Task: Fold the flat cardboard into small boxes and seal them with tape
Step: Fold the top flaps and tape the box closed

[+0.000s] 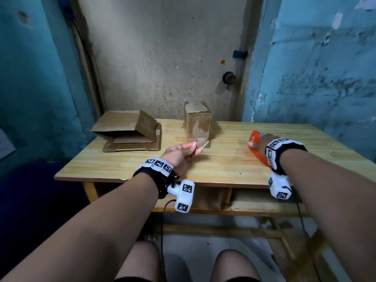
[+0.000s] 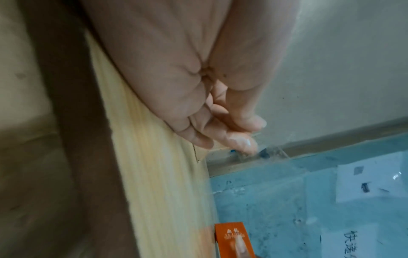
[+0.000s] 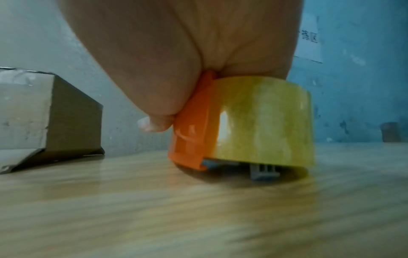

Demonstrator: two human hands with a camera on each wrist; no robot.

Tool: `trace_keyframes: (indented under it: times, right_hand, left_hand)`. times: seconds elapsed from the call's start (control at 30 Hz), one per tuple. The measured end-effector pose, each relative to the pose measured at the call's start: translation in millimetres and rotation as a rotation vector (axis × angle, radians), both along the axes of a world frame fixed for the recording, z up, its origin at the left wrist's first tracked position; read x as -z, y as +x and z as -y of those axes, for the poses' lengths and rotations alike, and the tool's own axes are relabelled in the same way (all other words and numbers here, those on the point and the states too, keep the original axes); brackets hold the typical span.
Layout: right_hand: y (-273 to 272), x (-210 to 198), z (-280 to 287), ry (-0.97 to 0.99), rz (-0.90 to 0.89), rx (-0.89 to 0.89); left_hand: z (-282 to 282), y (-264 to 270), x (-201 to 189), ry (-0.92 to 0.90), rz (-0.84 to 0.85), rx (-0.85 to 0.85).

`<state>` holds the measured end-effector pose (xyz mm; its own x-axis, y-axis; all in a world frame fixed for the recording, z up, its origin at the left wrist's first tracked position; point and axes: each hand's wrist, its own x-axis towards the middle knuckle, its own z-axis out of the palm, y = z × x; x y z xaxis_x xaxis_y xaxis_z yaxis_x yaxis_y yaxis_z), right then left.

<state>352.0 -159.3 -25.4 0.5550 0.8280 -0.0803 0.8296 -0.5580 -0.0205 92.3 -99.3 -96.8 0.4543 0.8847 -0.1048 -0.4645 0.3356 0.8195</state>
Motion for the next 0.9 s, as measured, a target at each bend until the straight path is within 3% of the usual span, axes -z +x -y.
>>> trace_keyframes:
  times: [0.1, 0.37, 0.5, 0.67, 0.8, 0.9]
  right_hand:
    - [9.4, -4.1, -0.6, 0.041, -0.06, 0.049]
    - [18.4, -3.1, -16.0, 0.117, 0.006, 0.125]
    - [9.8, -21.5, -29.5, 0.477, 0.012, -0.041]
    - [-22.9, -46.8, -56.3, 0.944, -0.585, -0.342]
    - [-37.9, -38.7, -89.4, 1.146, -0.781, -0.417]
    - [-41.3, -26.9, -113.6, 1.17, -0.947, -0.383]
  left_hand:
    - [-6.4, -0.7, -0.7, -0.055, -0.051, 0.069]
    - [-19.8, -2.5, -15.3, -0.088, -0.12, 0.255]
    - [-28.1, -3.1, -26.3, -0.002, -0.051, 0.242]
    - [-49.4, 2.7, -65.9, 0.186, 0.104, 0.095]
    - [-61.0, 6.2, -100.1, 0.306, 0.25, -0.038]
    - [-81.2, 8.8, -103.4, 0.293, 0.323, -0.133]
